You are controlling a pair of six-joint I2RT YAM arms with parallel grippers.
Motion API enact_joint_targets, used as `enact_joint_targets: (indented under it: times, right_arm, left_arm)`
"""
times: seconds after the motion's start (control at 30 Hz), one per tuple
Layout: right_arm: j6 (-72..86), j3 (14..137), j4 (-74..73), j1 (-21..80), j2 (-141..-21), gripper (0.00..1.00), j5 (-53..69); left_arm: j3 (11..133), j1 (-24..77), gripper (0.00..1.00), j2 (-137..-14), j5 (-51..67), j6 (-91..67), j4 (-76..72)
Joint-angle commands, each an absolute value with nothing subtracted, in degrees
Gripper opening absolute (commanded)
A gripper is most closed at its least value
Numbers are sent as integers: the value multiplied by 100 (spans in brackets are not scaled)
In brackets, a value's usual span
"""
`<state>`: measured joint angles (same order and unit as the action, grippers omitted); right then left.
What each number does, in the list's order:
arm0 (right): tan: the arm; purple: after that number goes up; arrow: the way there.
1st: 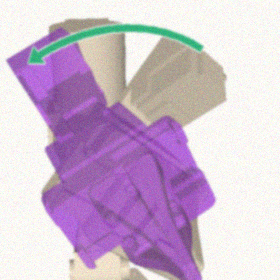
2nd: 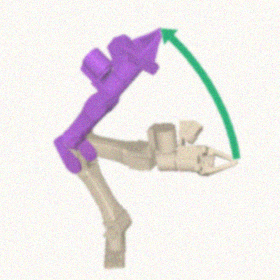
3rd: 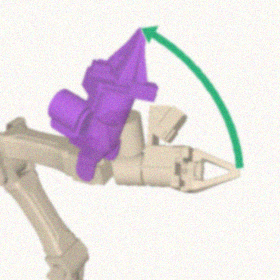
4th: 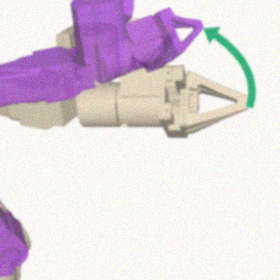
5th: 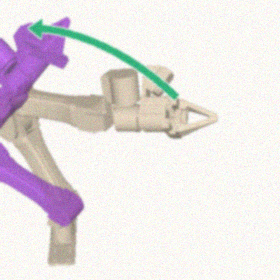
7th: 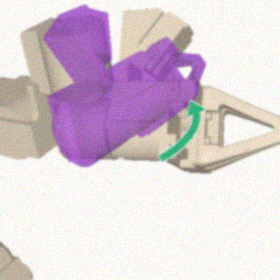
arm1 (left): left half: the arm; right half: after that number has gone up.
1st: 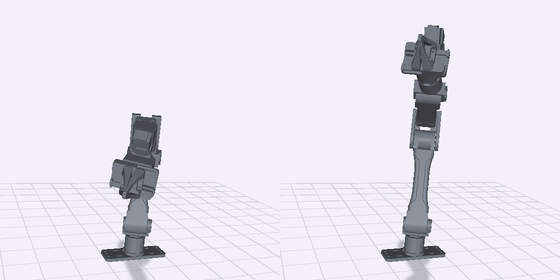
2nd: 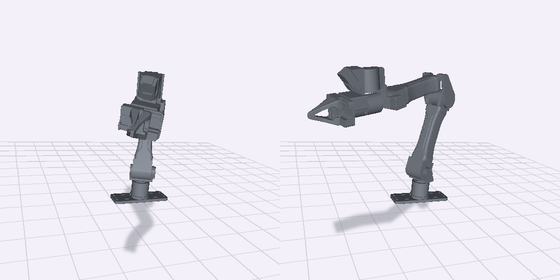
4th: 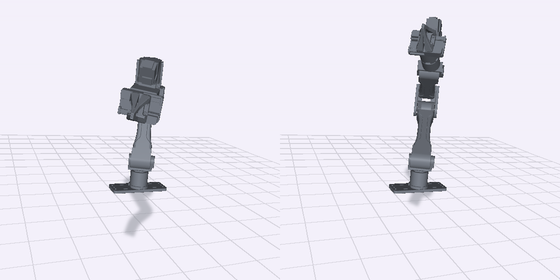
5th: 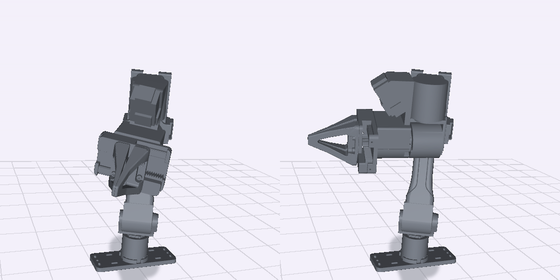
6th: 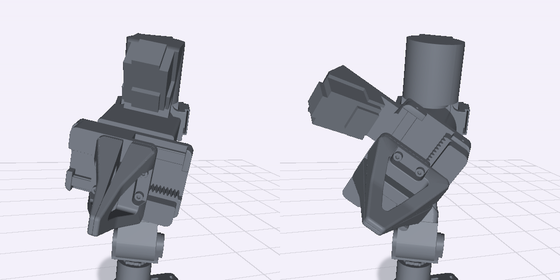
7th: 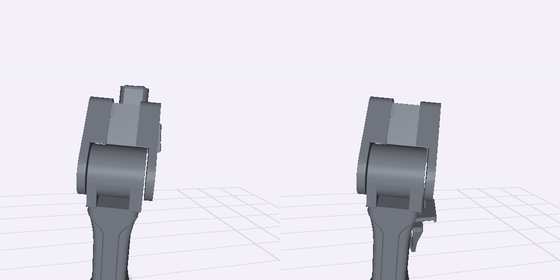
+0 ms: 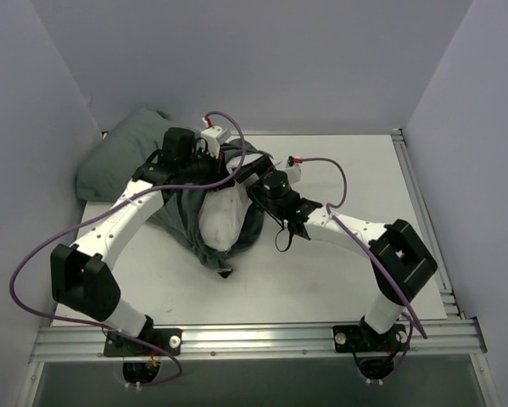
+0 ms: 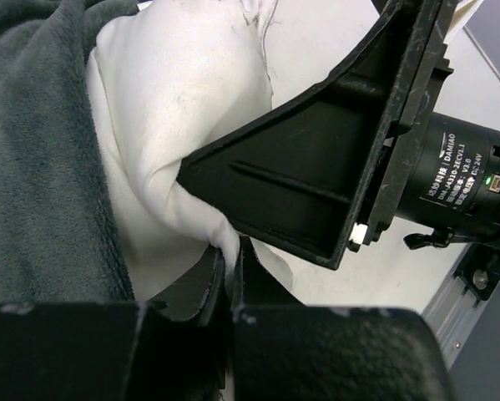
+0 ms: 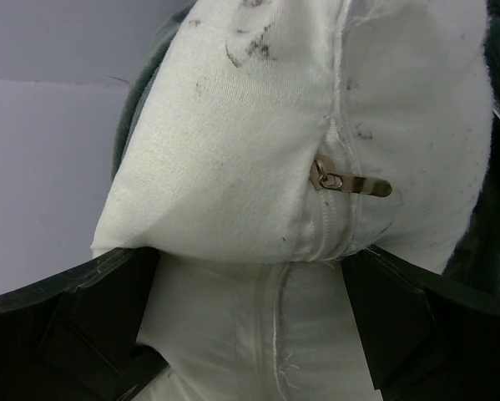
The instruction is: Remove the pillowcase from the pillow
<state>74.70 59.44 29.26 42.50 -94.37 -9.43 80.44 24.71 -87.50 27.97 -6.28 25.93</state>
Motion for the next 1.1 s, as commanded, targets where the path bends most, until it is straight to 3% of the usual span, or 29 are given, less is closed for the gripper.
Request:
enact_joint_targets:
  times: [0.0,0.1,0.17,0.27,0.3,0.37,0.4,0.43,0.47,0.53,0.73,0.9,1.0,1.07]
  right_arm:
    - [7646,6240,3534,4474,-9913,100,-607]
    - [7971,6240,3664,4465,-10379,100,-361]
    - [8304,6074,4240,4386,-10633,93,-106]
    - [8577,5696,5103,4272,-10906,57,271]
    - [8691,5643,5246,4245,-10959,32,359]
    - [8771,5520,5387,4175,-11030,5,527]
    - [8763,5485,5405,4140,-11030,0,580]
    - [8710,5389,5405,4105,-11004,0,632]
    - [8632,5344,5397,4078,-10891,0,711]
    - [8169,5300,5239,3982,-10724,0,791]
    - [6148,5835,3606,3938,-9890,0,1247]
    - [4933,6414,2165,3929,-9273,0,1266]
    - [4527,6661,1513,3920,-9036,0,1248]
    - [4517,6680,1362,3920,-8983,0,1204]
  left_arm:
    - [8104,2689,2,-8867,4025,-659,2013]
    - [8104,2689,2,-9017,4096,-712,1934]
    - [8077,2689,2,-9035,4174,-738,1907]
    - [7998,2681,2,-8913,4306,-686,1854]
    - [8007,2672,2,-8825,4359,-625,1976]
    - [8146,2672,2,-8746,4438,-274,2275]
    - [8243,2663,9,-8728,4491,-125,2720]
    - [8357,2654,26,-8728,4517,277,2977]
    - [8480,2637,63,-8719,4544,481,3275]
    - [8832,2558,96,-8666,4657,1034,4076]
    - [9368,1314,94,-8007,4520,1054,4623]
    - [9396,441,94,-8279,1672,1529,4764]
    - [8992,360,94,-8271,2335,1863,4956]
    - [8781,831,94,-7956,2959,1890,5053]
